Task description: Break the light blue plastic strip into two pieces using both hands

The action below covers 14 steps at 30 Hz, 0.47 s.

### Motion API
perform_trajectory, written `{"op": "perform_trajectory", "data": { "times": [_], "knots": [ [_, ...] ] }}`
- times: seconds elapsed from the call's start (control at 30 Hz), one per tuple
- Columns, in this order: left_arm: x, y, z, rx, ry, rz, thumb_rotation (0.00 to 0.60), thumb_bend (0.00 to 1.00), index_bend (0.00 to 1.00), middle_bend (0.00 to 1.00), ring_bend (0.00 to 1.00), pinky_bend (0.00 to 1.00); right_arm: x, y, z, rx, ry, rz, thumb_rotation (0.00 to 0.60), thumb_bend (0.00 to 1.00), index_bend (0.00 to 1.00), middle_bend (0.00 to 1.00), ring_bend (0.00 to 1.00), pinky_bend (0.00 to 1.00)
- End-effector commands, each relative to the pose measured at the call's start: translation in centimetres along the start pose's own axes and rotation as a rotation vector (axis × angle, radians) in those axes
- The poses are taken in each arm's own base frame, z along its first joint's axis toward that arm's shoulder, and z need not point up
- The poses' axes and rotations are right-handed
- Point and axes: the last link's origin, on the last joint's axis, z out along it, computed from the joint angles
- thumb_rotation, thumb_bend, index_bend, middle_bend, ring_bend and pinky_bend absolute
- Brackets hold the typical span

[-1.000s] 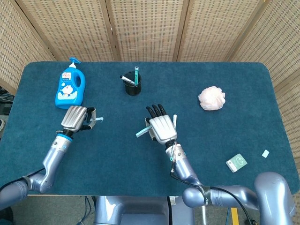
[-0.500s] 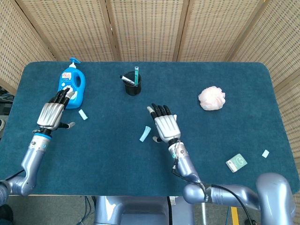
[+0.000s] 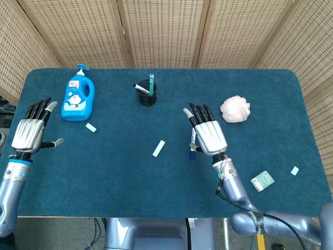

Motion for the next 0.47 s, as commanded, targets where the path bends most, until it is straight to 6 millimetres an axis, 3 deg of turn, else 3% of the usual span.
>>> {"op": "perform_trajectory", "data": {
  "times": [0.03,0.1,0.13,0.2,0.3,0.47],
  "knots": [
    [0.6,-1.2,-2.1,0.013,0.028,-0.008,0.6,0.0,0.0,0.0,0.0,0.0,0.7,4.8,-2.5,-0.015,0.052,-0.073,0.6,0.0,0.0,0.0,0.0,0.0],
    [0.8,-2.1,-3.7,0.036,0.045,-0.042,0.6,0.0,0.0,0.0,0.0,0.0,0.9,7.4,-3.9,-0.028,0.069,-0.1,0.6,0.0,0.0,0.0,0.0,0.0],
    [0.6,-3.0,-5.6,0.078,0.049,-0.087,0.6,0.0,0.0,0.0,0.0,0.0,1.1,10.0,-5.7,-0.083,0.082,-0.132,0.6,0.0,0.0,0.0,0.0,0.0],
    [0.5,-3.7,-7.7,0.101,0.051,-0.119,0.6,0.0,0.0,0.0,0.0,0.0,1.0,11.9,-8.0,-0.106,0.097,-0.107,0.6,0.0,0.0,0.0,0.0,0.0],
    [-0.2,-4.3,-10.4,0.149,0.022,-0.158,0.6,0.0,0.0,0.0,0.0,0.0,1.0,13.6,-11.8,-0.175,0.107,-0.041,0.6,0.0,0.0,0.0,0.0,0.0],
    [-0.6,-4.5,-12.9,0.193,-0.009,-0.18,0.6,0.0,0.0,0.0,0.0,0.0,0.9,14.0,-16.4,-0.243,0.115,0.01,0.6,0.0,0.0,0.0,0.0,0.0]
  ]
}}
